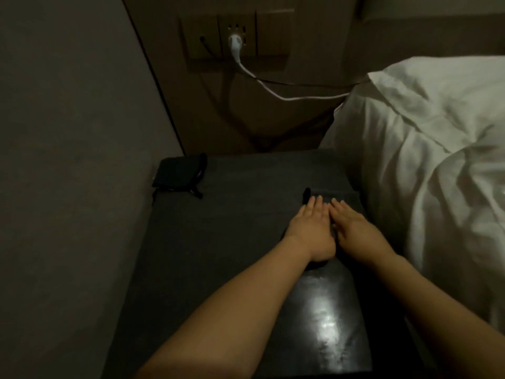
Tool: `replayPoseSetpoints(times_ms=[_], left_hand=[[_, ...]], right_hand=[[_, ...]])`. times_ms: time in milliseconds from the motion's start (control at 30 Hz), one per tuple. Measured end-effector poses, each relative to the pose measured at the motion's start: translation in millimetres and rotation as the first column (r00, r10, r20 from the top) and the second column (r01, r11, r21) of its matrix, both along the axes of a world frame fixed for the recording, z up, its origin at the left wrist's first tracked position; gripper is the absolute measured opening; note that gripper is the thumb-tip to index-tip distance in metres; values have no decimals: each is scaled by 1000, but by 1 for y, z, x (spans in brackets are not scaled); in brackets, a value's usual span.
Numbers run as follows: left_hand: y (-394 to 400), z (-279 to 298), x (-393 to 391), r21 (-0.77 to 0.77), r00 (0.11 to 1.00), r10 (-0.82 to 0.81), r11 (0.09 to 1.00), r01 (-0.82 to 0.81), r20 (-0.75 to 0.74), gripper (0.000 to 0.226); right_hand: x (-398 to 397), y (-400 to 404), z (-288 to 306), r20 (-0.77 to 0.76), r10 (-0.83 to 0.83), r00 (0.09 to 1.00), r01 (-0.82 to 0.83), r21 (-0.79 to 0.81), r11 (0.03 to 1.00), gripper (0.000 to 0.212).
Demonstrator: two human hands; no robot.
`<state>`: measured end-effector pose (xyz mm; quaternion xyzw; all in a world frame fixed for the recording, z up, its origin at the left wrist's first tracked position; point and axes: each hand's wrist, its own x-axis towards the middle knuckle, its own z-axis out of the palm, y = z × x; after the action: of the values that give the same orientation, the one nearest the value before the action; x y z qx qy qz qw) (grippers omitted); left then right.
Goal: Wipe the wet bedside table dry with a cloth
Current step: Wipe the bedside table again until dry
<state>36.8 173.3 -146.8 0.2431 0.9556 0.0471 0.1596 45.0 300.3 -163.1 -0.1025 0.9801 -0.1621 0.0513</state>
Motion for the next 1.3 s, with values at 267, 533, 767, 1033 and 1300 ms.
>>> replayPoseSetpoints(times_ms=[267,533,767,1033,1300], left_hand=[[-8,-3,26,14,999,-39,999,40,-36,68],[-40,-4,55,7,999,-15,1000,15,-43,66],[-80,1,68,10,999,44,999,-44,-20,65],[-135,5,75,-45,990,141,989,-143,-29,66],[-197,2,75,-66,966,257,964,-258,-31,66]], right_hand=[[27,-4,-6,-42,-43,998,43,-1,999,52],[51,-33,-10,-56,3,998,-1,37,999,49],[57,-76,-3,-21,74,997,-74,31,997,52],[48,-132,1,44,179,983,-181,57,982,55],[36,-197,0,55,286,957,-289,52,956,54]])
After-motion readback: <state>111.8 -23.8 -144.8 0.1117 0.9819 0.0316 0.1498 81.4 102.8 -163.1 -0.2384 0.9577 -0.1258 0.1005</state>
